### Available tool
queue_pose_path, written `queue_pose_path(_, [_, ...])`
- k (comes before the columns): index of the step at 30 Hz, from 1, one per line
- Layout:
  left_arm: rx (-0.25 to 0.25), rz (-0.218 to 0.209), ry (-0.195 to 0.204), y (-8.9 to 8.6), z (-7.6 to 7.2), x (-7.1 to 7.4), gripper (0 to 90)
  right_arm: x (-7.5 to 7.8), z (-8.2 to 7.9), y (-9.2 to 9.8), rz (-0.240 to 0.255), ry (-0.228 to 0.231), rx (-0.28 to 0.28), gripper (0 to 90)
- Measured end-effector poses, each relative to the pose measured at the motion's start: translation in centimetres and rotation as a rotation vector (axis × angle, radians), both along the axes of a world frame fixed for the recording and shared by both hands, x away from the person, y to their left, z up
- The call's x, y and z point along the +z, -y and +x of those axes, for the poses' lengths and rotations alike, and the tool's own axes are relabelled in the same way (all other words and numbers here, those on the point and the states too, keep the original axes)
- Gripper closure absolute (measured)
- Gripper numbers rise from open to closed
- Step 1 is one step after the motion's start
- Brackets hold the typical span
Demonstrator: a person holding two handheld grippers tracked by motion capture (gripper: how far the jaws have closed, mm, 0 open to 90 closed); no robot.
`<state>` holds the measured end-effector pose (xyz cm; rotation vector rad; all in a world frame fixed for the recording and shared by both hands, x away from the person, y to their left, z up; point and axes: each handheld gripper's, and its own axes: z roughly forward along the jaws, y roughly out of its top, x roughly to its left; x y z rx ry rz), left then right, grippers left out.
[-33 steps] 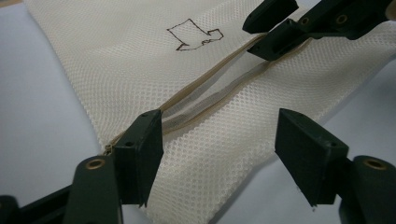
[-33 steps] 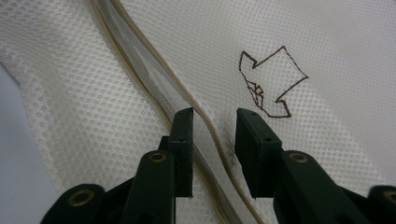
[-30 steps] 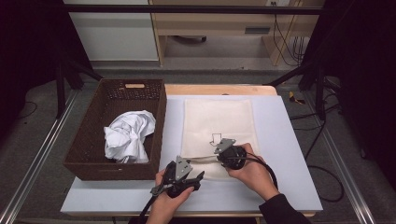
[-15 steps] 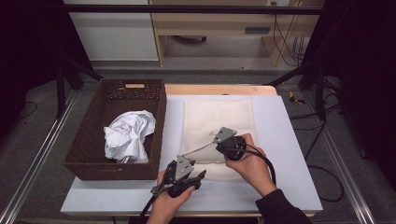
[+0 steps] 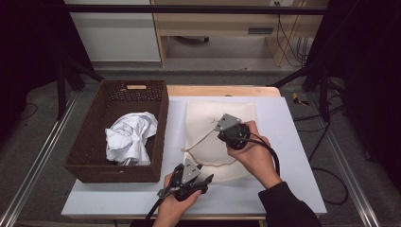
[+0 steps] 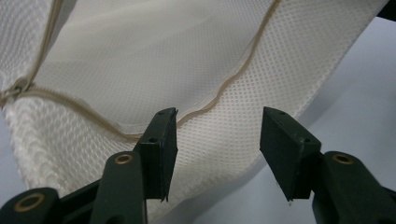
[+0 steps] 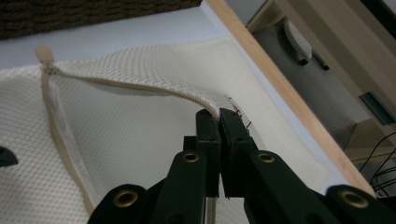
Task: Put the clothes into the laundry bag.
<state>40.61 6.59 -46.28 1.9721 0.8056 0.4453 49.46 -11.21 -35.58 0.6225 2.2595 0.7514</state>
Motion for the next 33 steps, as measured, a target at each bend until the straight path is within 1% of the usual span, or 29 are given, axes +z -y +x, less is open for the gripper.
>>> queue_pose_path(1, [-0.005,-0.005,0.004,0.1,-0.1,0.2,46.1,0.3,0.1,0.1,0.006,0.005,-0.003,87.8])
queue_pose_path(3, [-0.013,0.0,0.016,0.4,-0.4,0.5,44.3,0.9,0.4,0.2,0.024,0.021,-0.012,87.9])
queue_pose_path(6, [-0.014,-0.009,0.022,0.7,-0.4,0.8,43.7,1.8,0.5,0.2,0.034,0.039,-0.017,87.9])
queue_pose_path(13, [-0.01,-0.013,0.02,0.7,-0.1,0.6,43.7,3.1,0.3,-0.2,0.024,0.091,0.0,88.0])
queue_pose_path(16, [-0.008,-0.019,0.015,0.6,0.1,0.6,43.7,3.4,0.2,-0.2,0.018,0.1,0.007,87.9])
queue_pose_path(17, [-0.006,-0.023,0.012,0.6,0.2,0.6,43.7,3.5,0.2,-0.2,0.018,0.102,0.001,88.0])
queue_pose_path(19, [-0.004,-0.035,0.01,0.6,0.4,0.7,43.7,3.7,0.1,-0.3,0.008,0.108,0.006,88.0])
queue_pose_path(21, [-0.003,-0.039,0.01,0.6,0.5,0.8,43.7,3.8,0.1,-0.3,0.005,0.11,0.008,87.9])
queue_pose_path(23, [-0.012,-0.043,0.016,0.6,0.5,1.0,43.2,3.6,0.0,-0.4,-0.007,0.111,0.004,87.9])
queue_pose_path(25, [-0.015,-0.047,0.018,0.6,0.4,1.2,42.2,3.5,0.1,-0.4,-0.004,0.108,0.01,88.0])
queue_pose_path(28, [-0.018,-0.047,0.019,0.6,0.3,1.3,38.6,3.3,0.1,-0.5,0.001,0.103,0.017,87.9])
queue_pose_path(29, [-0.023,-0.034,0.034,0.5,0.1,1.7,36.3,3.2,0.1,-0.5,0.006,0.099,0.019,87.9])
queue_pose_path(32, [-0.03,-0.02,0.055,0.2,-0.2,2.5,28.0,3.1,0.1,-0.4,0.022,0.089,0.026,87.9])
queue_pose_path(33, [-0.027,-0.012,0.057,0.1,-0.3,2.8,24.8,3.0,0.2,-0.3,0.035,0.091,0.032,88.0])
